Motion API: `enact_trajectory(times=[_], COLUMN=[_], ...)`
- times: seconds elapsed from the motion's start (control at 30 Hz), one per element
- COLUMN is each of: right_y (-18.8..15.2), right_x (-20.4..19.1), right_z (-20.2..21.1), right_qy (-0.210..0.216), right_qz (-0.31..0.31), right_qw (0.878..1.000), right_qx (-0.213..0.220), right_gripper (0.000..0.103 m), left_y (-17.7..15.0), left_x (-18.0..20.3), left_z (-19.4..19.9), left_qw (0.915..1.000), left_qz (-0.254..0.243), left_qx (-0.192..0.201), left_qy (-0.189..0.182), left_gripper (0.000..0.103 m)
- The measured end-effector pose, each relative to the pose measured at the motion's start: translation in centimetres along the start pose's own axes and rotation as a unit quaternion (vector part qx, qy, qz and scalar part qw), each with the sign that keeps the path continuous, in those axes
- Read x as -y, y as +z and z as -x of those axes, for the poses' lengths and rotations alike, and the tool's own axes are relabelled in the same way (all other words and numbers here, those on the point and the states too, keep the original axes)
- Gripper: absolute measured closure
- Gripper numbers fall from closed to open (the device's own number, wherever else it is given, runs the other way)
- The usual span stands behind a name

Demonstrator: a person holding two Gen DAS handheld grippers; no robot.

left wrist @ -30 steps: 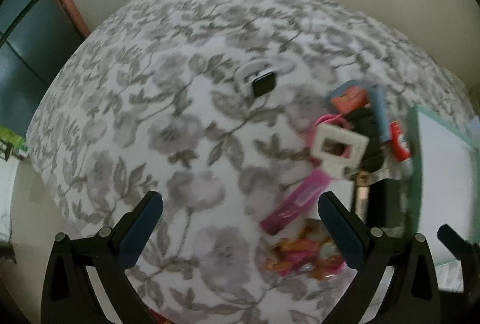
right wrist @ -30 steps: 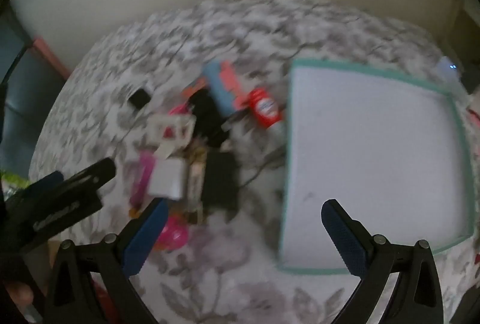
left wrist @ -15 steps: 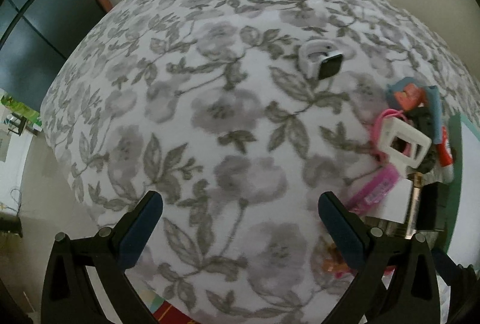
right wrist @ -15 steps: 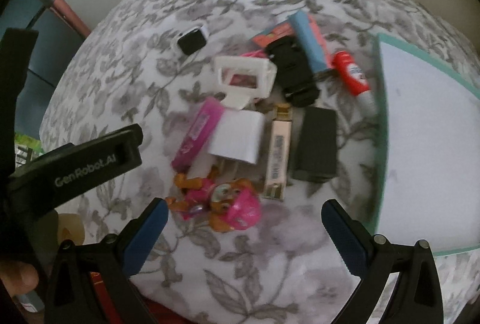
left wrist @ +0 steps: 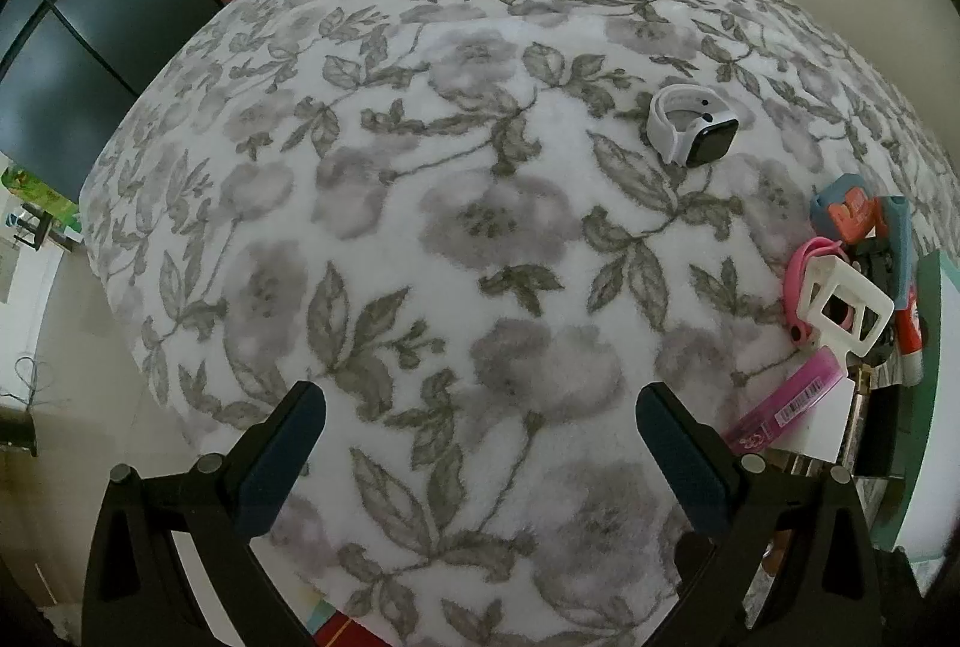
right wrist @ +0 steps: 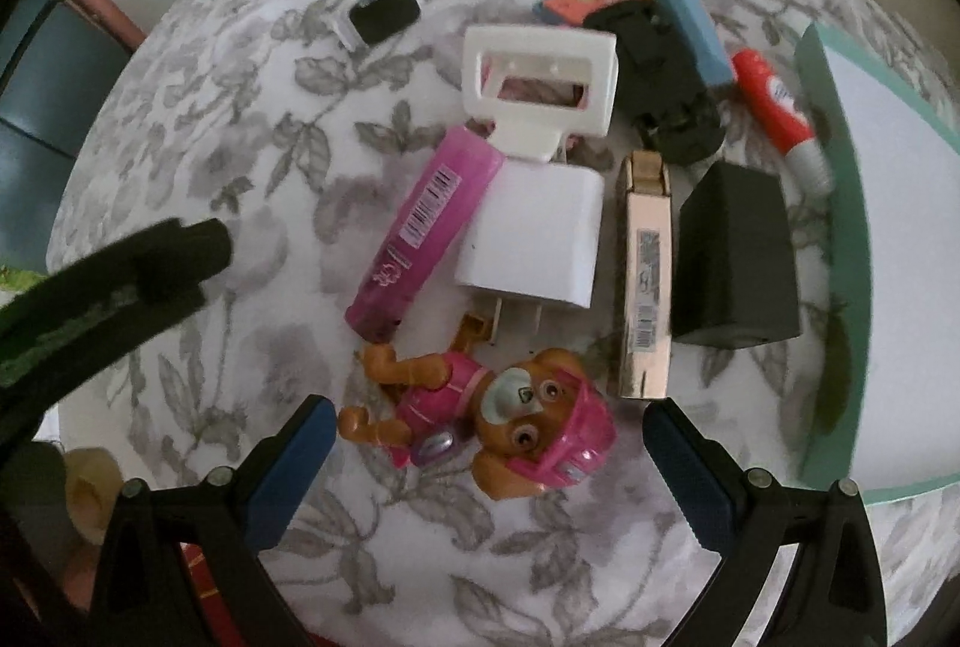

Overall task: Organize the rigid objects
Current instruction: 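Grasp the pink Paw Patrol figure with the right gripper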

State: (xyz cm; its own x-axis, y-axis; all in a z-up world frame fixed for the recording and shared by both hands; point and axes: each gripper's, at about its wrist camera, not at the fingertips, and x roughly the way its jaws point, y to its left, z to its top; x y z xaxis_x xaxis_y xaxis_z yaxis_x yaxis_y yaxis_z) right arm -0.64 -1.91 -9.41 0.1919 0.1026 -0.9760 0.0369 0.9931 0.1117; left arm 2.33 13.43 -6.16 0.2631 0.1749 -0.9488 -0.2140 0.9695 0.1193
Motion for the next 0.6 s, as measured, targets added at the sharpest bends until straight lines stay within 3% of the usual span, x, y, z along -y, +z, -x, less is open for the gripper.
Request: enact_trajectory(times=[0.33,0.6], right_y=[1.4,-0.5], right_x=[-2.0,-0.7], right_z=[-2.5,-1.5], right_qy=[-0.038,-0.044], right_qz=[0.011,0.007], right_qw=[0.999,0.999], right_qx=[0.009,0.012], right_gripper=[0.0,0.016], left_y=[0.1,-0.1], left_x=[0.5,1.2], left_z=[0.0,0.1], left_qw=[0.9999,0.9995], left_qz=[-0.011,-0.021], left_qx=[0.003,-0.001], left_qy=[-0.006,-0.024], left_gripper=[0.0,0.0])
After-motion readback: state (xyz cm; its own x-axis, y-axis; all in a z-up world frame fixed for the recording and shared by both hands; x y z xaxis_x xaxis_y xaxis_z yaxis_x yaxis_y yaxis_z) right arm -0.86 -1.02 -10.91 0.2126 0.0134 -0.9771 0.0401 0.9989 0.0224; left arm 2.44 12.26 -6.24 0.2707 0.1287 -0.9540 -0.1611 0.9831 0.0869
